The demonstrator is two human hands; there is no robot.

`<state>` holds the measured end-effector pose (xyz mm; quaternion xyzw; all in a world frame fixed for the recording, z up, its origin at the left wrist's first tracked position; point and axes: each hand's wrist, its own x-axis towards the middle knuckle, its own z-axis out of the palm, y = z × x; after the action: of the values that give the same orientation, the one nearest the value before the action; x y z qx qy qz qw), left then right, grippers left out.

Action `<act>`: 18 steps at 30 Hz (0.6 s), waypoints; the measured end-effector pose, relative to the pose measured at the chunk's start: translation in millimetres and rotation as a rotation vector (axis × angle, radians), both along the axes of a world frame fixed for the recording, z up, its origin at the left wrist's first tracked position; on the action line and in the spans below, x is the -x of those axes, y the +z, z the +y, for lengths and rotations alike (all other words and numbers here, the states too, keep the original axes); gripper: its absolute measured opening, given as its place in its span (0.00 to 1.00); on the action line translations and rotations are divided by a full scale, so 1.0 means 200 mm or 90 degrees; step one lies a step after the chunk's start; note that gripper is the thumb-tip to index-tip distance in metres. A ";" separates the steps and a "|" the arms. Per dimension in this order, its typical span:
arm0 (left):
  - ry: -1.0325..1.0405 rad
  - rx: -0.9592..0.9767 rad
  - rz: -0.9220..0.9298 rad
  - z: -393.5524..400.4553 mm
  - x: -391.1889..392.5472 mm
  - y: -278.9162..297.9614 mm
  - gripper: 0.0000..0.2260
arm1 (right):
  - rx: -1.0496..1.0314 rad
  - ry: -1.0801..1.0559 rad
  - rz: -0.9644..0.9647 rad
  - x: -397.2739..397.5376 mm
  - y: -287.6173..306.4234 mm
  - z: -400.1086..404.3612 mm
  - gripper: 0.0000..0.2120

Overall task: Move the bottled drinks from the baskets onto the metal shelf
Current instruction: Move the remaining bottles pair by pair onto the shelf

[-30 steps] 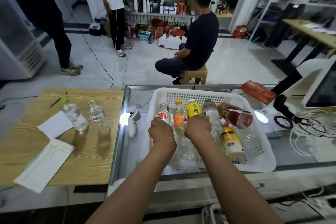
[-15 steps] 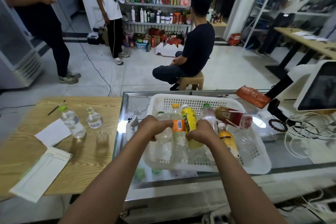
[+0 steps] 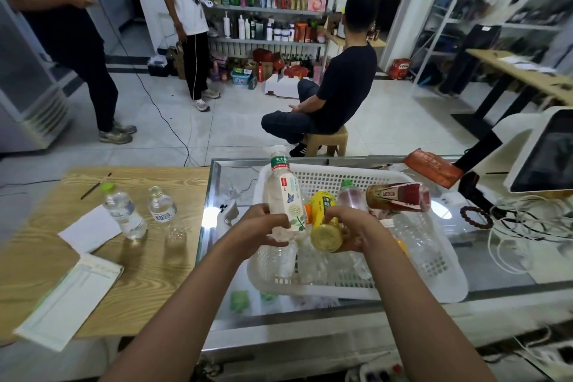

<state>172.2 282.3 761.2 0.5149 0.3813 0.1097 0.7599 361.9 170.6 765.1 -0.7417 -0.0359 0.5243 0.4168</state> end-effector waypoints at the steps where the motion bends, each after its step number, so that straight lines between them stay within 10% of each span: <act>1: -0.005 0.000 -0.001 -0.01 -0.01 0.00 0.16 | -0.008 -0.011 0.005 0.02 -0.01 0.00 0.18; 11: -0.037 0.063 -0.122 -0.10 -0.08 0.05 0.23 | 0.013 -0.076 -0.134 0.11 -0.11 0.01 0.24; 18: 0.009 -0.168 0.000 -0.10 -0.13 0.03 0.26 | -0.112 -0.142 -0.221 0.17 -0.14 -0.12 0.10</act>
<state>199.2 262.0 767.2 0.6076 0.3671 0.1641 0.6850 328.8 145.7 736.6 -0.7808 -0.0708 0.3345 0.5229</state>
